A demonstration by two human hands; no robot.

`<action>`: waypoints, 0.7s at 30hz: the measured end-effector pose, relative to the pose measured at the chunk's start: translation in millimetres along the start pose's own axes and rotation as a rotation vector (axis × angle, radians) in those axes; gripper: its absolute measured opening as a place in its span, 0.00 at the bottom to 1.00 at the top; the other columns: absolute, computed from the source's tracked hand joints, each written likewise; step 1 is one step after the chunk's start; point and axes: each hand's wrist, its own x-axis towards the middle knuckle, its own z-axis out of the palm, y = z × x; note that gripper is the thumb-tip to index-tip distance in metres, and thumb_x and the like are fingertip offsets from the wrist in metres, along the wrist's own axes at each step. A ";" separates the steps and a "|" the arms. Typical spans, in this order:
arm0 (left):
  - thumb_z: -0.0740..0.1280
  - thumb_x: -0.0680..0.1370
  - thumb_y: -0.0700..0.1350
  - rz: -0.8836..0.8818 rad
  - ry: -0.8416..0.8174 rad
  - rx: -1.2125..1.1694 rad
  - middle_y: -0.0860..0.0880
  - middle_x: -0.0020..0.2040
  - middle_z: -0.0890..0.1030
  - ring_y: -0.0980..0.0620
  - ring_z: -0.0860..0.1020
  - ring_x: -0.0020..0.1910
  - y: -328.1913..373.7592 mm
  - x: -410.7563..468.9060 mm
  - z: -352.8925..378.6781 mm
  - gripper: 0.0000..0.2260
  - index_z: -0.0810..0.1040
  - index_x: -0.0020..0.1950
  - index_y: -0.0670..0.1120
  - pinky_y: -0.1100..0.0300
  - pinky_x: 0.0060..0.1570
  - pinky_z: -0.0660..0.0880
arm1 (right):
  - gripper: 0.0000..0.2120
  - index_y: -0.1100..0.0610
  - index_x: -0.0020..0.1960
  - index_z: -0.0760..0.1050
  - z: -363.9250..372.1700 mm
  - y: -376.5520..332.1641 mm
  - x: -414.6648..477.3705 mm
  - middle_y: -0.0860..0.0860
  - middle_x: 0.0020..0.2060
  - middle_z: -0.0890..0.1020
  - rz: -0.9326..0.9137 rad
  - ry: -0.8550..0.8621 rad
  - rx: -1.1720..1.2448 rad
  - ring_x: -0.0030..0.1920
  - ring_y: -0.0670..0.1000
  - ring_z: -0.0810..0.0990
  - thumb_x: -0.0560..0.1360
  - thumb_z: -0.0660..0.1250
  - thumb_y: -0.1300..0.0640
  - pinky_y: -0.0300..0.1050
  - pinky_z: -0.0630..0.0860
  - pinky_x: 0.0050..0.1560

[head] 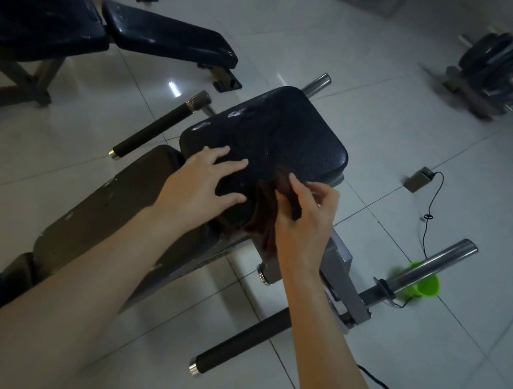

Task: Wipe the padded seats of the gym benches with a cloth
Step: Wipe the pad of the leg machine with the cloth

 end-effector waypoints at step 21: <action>0.66 0.79 0.54 -0.018 -0.252 0.104 0.54 0.81 0.46 0.44 0.44 0.79 -1.5 5.1 -14.8 0.30 0.55 0.77 0.65 0.44 0.76 0.55 | 0.12 0.58 0.61 0.79 -9.3 19.5 15.6 0.55 0.54 0.76 -0.034 -0.024 -0.197 0.52 0.47 0.71 0.78 0.68 0.59 0.32 0.67 0.54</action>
